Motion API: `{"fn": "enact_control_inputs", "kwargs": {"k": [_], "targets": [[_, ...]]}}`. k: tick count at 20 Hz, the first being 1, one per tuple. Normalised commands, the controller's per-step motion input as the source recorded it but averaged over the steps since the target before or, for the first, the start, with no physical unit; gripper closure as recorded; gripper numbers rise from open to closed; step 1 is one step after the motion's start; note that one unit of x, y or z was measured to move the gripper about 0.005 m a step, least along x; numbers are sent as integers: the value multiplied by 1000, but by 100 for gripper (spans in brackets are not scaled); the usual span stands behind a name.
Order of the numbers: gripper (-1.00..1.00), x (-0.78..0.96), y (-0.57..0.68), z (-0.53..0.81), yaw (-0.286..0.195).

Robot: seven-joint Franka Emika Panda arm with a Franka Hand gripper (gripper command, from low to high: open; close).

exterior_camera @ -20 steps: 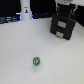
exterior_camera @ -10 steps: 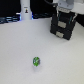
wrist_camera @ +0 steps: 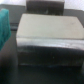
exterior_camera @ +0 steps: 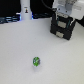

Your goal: Open the kcup holder, insert the kcup into the holder, and close the kcup holder

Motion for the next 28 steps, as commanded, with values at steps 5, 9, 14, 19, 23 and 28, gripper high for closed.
{"fn": "enact_control_inputs", "kwargs": {"k": [5, 9, 14, 19, 23, 28], "targets": [[100, -408, 49, -149, -27], [100, -60, 24, 0, -31], [100, 19, 0, 0, 0], [100, 278, 1, 38, -43], [100, 773, -76, 179, -91], [100, 905, -203, 311, -84]]}}
